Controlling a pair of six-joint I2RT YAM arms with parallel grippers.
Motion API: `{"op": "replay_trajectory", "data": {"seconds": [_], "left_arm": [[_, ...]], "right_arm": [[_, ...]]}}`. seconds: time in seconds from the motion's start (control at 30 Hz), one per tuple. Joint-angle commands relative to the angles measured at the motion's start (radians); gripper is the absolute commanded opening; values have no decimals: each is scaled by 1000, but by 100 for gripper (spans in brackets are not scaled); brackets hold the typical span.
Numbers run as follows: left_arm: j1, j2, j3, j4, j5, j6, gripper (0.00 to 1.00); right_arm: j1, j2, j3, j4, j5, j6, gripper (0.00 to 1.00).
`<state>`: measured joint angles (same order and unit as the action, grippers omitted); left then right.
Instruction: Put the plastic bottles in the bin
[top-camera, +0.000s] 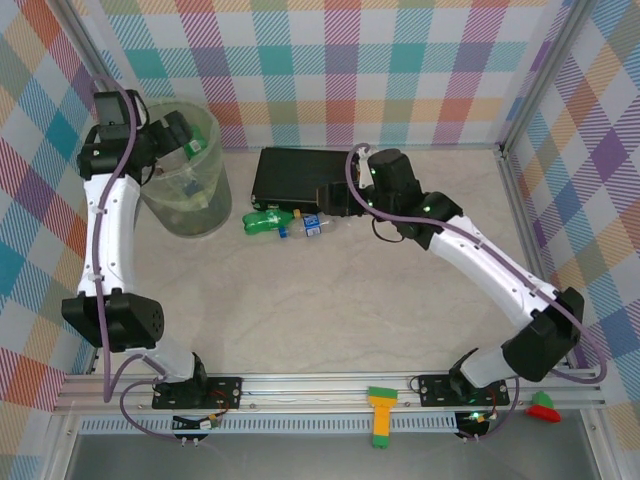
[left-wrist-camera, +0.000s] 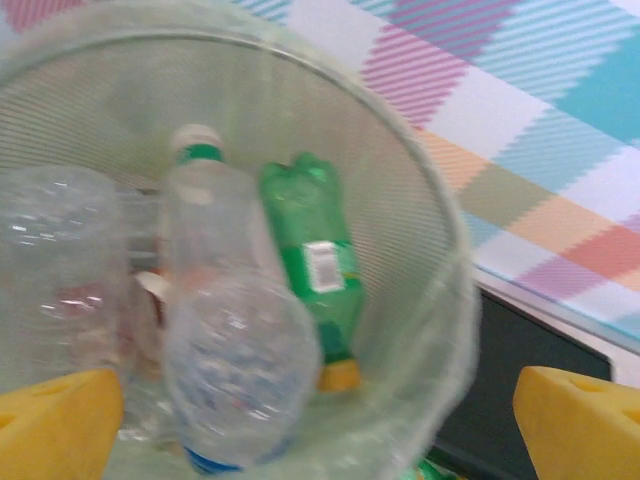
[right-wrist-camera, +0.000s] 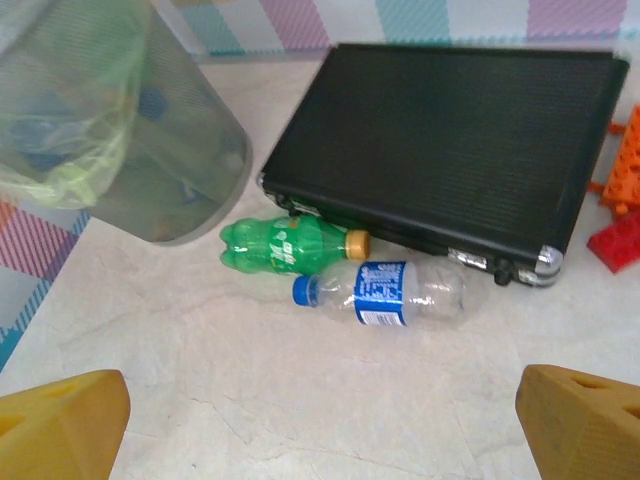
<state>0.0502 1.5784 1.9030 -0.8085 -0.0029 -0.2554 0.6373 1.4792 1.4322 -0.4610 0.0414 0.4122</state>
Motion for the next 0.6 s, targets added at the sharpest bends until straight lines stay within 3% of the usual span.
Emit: {"op": "replay_trajectory", "data": {"seconds": [0.0,0.23,0.57], "left_arm": [[-65,-58,-50,-10,42,-36,100],[-200,-151,-198,32,39,-76,100],[-269,-237,-325,-16,58,-113,99]], "right_arm": [[-45,32,-21,3,-90,105,99],[-114,131,-73,99,-228,335,98],[-113,342,-136,346,-269,668,81]]}}
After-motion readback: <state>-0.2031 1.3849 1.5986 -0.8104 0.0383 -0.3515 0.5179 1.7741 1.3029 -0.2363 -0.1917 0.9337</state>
